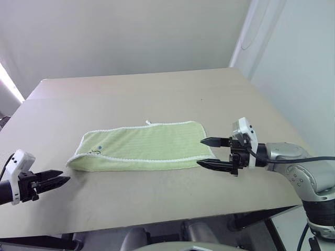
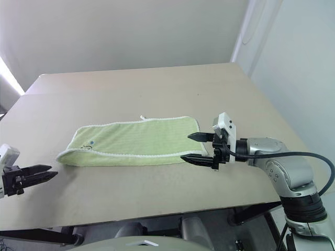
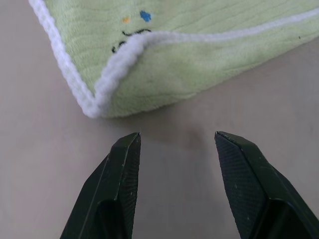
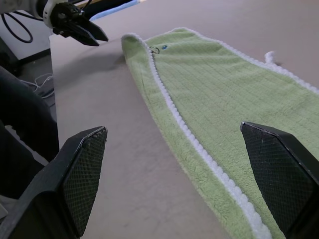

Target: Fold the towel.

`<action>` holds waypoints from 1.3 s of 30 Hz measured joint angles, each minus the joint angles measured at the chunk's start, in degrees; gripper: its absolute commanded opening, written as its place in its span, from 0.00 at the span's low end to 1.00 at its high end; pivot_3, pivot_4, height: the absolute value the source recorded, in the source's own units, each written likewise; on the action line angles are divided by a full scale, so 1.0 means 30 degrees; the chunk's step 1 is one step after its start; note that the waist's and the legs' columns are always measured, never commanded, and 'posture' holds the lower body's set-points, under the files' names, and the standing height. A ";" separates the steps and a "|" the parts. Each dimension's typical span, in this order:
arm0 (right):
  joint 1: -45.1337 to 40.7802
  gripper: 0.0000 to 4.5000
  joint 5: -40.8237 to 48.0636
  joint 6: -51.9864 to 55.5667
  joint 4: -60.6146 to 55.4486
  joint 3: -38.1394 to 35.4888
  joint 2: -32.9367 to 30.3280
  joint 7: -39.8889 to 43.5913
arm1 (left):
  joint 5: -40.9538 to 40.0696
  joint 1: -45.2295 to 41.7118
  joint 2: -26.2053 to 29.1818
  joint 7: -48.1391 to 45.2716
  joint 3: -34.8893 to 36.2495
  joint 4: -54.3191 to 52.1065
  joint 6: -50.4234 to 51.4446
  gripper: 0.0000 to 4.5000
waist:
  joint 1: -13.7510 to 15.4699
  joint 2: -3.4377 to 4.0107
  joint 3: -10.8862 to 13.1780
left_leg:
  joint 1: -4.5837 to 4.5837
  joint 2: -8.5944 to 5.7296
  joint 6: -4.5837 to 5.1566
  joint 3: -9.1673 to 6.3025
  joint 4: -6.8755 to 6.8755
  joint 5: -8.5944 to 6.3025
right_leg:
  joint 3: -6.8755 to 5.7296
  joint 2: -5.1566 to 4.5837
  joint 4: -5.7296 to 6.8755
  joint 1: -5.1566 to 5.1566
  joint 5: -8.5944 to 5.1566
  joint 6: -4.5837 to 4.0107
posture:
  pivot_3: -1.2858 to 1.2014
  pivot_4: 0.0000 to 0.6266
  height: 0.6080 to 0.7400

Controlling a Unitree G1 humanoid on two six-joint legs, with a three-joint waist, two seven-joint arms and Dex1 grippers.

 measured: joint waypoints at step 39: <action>-0.1540 1.00 -0.2471 0.0759 0.1540 0.1558 0.0048 -0.2680 | 0.2426 -0.9013 -0.0367 -0.0264 -0.5143 0.7797 -0.3807 0.55 | 0.0090 0.0005 0.0008 | -0.0033 -0.0016 -0.0002 0.0017 -0.0013 0.0001 | 0.0000 0.0005 -0.0033 -0.0006 0.0017 -0.0011 | 0.52 0.00 0.79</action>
